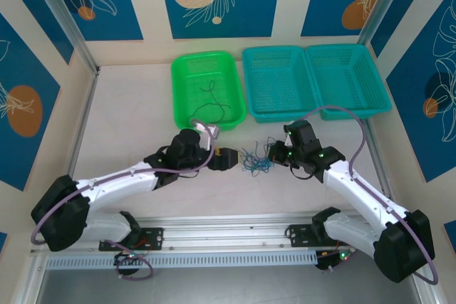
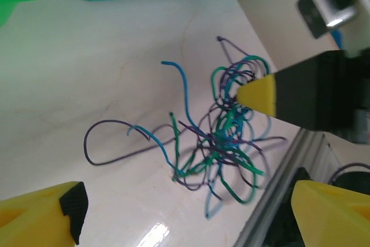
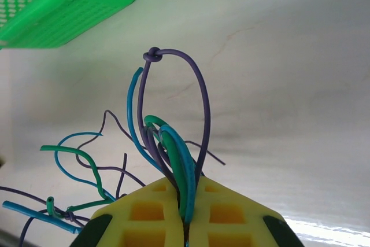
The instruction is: Untangle the cables
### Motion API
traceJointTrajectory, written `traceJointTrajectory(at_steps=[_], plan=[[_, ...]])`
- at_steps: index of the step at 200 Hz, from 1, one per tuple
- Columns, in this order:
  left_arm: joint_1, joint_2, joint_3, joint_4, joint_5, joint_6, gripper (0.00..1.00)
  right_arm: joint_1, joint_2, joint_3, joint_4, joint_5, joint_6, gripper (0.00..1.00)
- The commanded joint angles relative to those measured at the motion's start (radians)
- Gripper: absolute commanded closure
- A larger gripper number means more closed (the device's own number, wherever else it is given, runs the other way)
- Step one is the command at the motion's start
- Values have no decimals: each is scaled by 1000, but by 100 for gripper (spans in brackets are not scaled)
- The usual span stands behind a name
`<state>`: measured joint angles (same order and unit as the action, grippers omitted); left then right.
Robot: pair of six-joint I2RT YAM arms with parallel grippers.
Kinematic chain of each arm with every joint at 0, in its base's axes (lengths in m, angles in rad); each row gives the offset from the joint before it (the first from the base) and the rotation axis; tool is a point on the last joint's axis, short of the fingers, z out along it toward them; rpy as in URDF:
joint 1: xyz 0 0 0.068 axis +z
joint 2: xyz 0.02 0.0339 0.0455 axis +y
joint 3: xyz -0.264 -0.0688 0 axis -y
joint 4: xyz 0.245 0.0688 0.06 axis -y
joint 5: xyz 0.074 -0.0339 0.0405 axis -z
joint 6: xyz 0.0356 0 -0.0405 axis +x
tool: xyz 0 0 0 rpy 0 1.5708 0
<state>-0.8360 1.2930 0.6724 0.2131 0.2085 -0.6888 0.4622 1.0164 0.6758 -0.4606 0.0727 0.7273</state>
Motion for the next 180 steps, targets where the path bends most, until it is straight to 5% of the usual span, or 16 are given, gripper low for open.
traceJointTrajectory(at_steps=[1,34,57,81,158,180], plan=[[-5,50,41,-6,-142,-66,10,32,12,45,13,-54,-25,100],[-5,128,21,185,-25,-122,41,79,16,65,12,-45,-7,100],[-6,168,33,185,-1,-138,75,91,19,66,16,-32,11,100],[-7,159,18,164,-14,-147,93,93,18,68,-8,30,41,100],[-5,-12,-22,8,-154,-88,100,72,19,33,-31,114,72,100],[-4,-35,-34,17,-161,-87,61,72,20,28,-18,89,69,100]])
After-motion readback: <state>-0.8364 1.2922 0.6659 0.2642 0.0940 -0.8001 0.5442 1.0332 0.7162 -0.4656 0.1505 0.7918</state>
